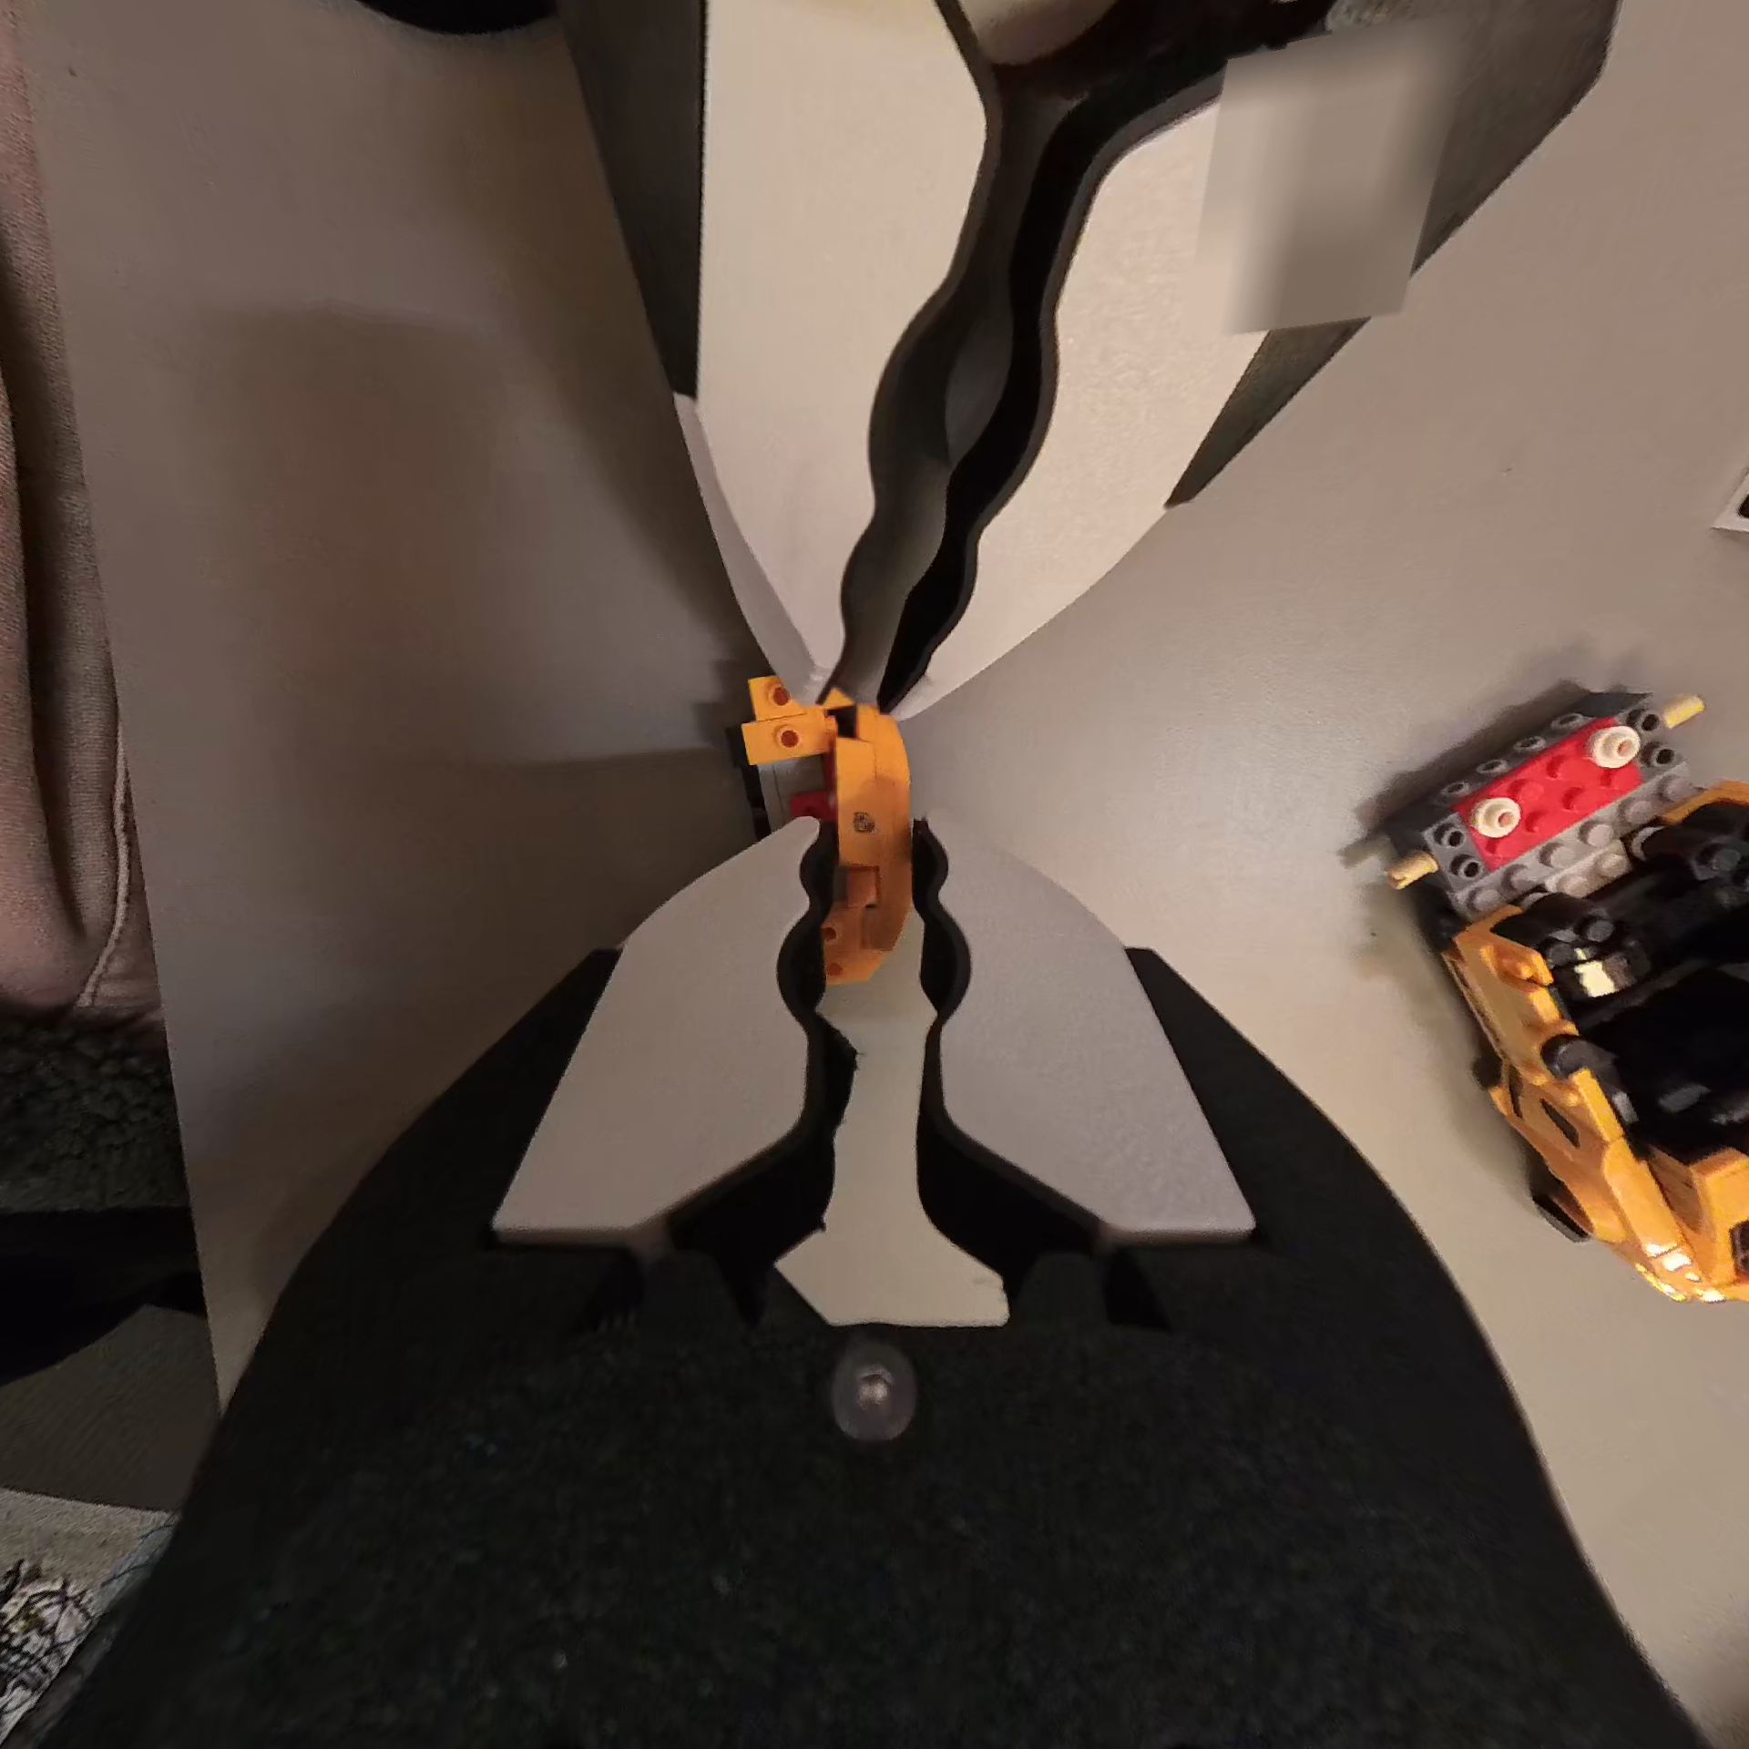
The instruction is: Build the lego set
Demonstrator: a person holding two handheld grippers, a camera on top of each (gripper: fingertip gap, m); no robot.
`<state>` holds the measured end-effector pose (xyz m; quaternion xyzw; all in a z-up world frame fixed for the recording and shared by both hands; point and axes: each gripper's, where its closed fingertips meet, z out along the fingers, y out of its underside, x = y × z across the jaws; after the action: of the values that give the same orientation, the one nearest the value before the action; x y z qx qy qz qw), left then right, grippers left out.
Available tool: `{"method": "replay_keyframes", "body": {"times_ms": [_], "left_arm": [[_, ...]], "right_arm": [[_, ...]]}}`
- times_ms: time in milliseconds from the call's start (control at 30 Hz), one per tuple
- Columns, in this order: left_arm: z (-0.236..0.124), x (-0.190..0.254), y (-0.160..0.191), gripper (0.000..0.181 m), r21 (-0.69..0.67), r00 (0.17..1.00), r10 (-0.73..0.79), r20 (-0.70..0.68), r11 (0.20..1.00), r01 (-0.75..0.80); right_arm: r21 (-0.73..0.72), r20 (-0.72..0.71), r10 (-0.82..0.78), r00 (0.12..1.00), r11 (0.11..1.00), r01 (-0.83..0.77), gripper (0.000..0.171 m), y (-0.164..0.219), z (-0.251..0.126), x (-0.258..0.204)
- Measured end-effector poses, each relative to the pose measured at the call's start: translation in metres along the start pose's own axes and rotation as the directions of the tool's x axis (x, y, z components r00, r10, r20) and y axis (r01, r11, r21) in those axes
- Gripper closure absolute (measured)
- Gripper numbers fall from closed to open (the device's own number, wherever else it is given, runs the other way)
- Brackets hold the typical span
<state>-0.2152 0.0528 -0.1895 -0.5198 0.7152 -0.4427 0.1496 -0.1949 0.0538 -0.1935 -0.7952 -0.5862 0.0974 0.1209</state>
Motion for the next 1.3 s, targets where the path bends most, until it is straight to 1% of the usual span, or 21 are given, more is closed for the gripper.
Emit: {"method": "replay_keyframes", "body": {"times_ms": [233,333,400,533,600,667,767,833,1000,1300], "left_arm": [[0.003,0.005,0.001,0.172,-0.012,1.000,-0.010,-0.026,1.000,0.010],[0.002,0.005,0.002,0.169,-0.012,1.000,-0.012,-0.027,1.000,0.011],[0.001,0.005,0.002,0.160,-0.012,1.000,-0.016,-0.017,1.000,0.015],[0.006,0.007,0.006,0.130,-0.044,0.999,-0.001,0.034,0.999,0.003],[0.012,0.010,0.005,0.125,-0.058,0.998,0.023,0.052,0.998,-0.020],[0.018,0.012,0.004,0.126,-0.084,0.996,0.053,0.069,0.995,-0.047],[0.023,0.009,0.006,0.138,-0.126,0.987,0.114,0.113,0.987,-0.100],[0.023,0.010,0.006,0.145,-0.132,0.984,0.137,0.113,0.984,-0.121],[0.023,0.012,0.007,0.146,-0.124,0.980,0.172,0.101,0.979,-0.159],[0.019,0.010,0.009,0.146,-0.115,0.969,0.224,0.100,0.970,-0.212]], "right_arm": [[0.000,0.023,-0.023,0.999,1.000,0.023,0.156,-0.002,0.002,-0.003],[0.003,0.035,-0.035,0.999,0.999,0.035,0.156,-0.002,0.002,-0.004],[0.004,0.041,-0.040,0.998,0.999,0.040,0.156,-0.001,0.001,-0.005],[0.029,0.041,-0.043,0.998,0.999,0.042,0.156,-0.001,-0.001,-0.006],[0.039,0.039,-0.047,0.998,0.998,0.045,0.156,0.000,-0.001,-0.007],[0.050,0.040,-0.048,0.998,0.998,0.046,0.156,0.000,-0.002,-0.008],[0.070,0.040,-0.052,0.998,0.996,0.050,0.156,0.001,-0.002,-0.009],[0.079,0.041,-0.059,0.997,0.995,0.056,0.156,0.002,-0.002,-0.010],[0.098,0.042,-0.088,0.995,0.992,0.083,0.156,0.002,-0.003,-0.013],[0.074,0.033,-0.154,0.988,0.986,0.151,0.156,0.003,-0.004,-0.014]]}}
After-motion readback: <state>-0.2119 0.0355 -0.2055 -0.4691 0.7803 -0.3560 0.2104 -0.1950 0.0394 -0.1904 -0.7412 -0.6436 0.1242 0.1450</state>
